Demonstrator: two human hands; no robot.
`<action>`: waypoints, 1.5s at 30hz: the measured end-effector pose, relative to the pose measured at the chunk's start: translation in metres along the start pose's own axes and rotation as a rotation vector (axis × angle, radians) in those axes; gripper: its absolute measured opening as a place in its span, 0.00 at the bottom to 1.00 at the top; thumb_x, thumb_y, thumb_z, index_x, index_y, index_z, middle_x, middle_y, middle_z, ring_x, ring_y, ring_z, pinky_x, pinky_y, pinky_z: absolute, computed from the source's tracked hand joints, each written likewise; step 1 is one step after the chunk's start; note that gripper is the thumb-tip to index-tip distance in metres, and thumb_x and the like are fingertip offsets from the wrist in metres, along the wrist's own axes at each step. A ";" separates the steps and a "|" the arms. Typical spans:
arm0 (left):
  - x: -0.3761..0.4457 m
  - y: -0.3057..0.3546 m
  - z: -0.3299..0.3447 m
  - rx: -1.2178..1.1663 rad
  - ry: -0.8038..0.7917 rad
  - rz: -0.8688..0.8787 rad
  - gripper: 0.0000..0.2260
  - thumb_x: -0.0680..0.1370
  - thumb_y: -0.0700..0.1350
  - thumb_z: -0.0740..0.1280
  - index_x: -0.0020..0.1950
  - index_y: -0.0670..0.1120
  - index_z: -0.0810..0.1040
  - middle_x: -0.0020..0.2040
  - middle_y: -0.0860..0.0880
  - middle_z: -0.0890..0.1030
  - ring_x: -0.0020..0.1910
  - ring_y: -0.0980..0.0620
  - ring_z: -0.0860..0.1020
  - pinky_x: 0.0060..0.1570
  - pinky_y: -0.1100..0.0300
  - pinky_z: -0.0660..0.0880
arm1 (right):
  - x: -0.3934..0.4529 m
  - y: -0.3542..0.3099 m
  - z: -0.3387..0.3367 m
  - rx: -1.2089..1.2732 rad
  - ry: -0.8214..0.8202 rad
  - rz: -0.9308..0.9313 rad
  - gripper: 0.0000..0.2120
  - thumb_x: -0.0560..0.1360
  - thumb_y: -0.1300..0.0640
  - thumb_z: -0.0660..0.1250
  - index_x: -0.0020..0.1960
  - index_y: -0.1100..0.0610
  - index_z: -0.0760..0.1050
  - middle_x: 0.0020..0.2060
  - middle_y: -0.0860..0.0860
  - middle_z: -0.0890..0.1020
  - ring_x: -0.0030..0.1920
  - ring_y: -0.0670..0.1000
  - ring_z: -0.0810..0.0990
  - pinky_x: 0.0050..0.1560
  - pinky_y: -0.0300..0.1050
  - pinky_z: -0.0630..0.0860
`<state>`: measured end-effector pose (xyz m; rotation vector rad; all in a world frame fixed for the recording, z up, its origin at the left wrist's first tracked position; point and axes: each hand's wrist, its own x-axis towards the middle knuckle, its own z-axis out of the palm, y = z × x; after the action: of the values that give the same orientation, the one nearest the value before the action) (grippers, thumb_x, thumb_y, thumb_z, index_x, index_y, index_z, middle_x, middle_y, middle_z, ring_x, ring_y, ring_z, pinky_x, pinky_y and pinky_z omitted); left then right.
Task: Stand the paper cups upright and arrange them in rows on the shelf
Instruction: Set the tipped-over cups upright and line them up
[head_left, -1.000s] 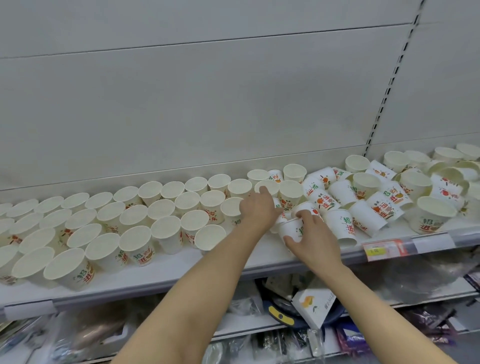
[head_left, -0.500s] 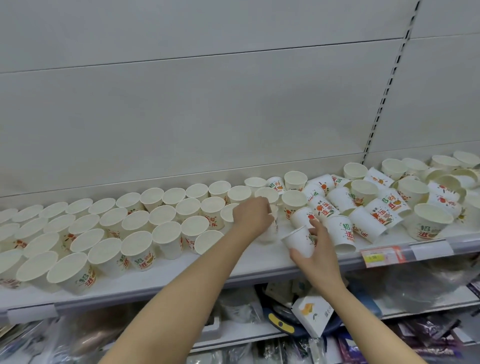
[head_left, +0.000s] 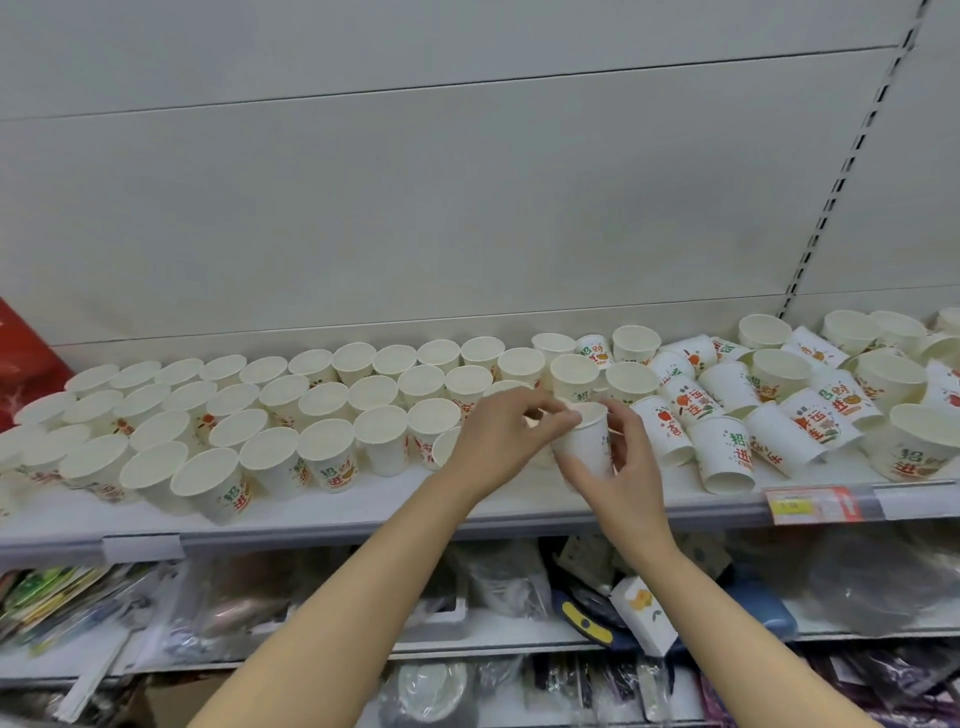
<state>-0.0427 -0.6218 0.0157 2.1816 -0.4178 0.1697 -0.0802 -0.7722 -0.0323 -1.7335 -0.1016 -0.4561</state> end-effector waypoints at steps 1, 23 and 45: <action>-0.004 0.002 -0.006 -0.036 -0.008 0.004 0.09 0.75 0.58 0.69 0.46 0.54 0.84 0.48 0.61 0.83 0.50 0.62 0.79 0.54 0.51 0.75 | 0.001 -0.004 0.007 0.002 -0.001 -0.021 0.28 0.68 0.57 0.75 0.63 0.42 0.68 0.56 0.37 0.75 0.58 0.42 0.74 0.59 0.45 0.73; -0.118 -0.108 -0.098 0.596 0.244 -0.084 0.04 0.76 0.52 0.70 0.46 0.53 0.82 0.46 0.58 0.81 0.49 0.54 0.75 0.43 0.58 0.74 | 0.044 0.037 0.025 -1.053 -0.272 -0.393 0.09 0.71 0.59 0.69 0.51 0.53 0.80 0.44 0.51 0.83 0.49 0.57 0.77 0.51 0.50 0.63; -0.045 -0.073 -0.076 0.699 0.459 0.036 0.11 0.73 0.56 0.73 0.51 0.53 0.83 0.51 0.55 0.83 0.52 0.52 0.79 0.39 0.59 0.72 | 0.063 0.037 -0.020 -0.786 -0.118 -0.419 0.08 0.76 0.54 0.67 0.53 0.54 0.80 0.46 0.48 0.83 0.50 0.52 0.76 0.47 0.48 0.76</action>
<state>-0.0564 -0.5104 -0.0055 2.6983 -0.1379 0.9328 -0.0154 -0.8106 -0.0416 -2.5264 -0.4201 -0.7669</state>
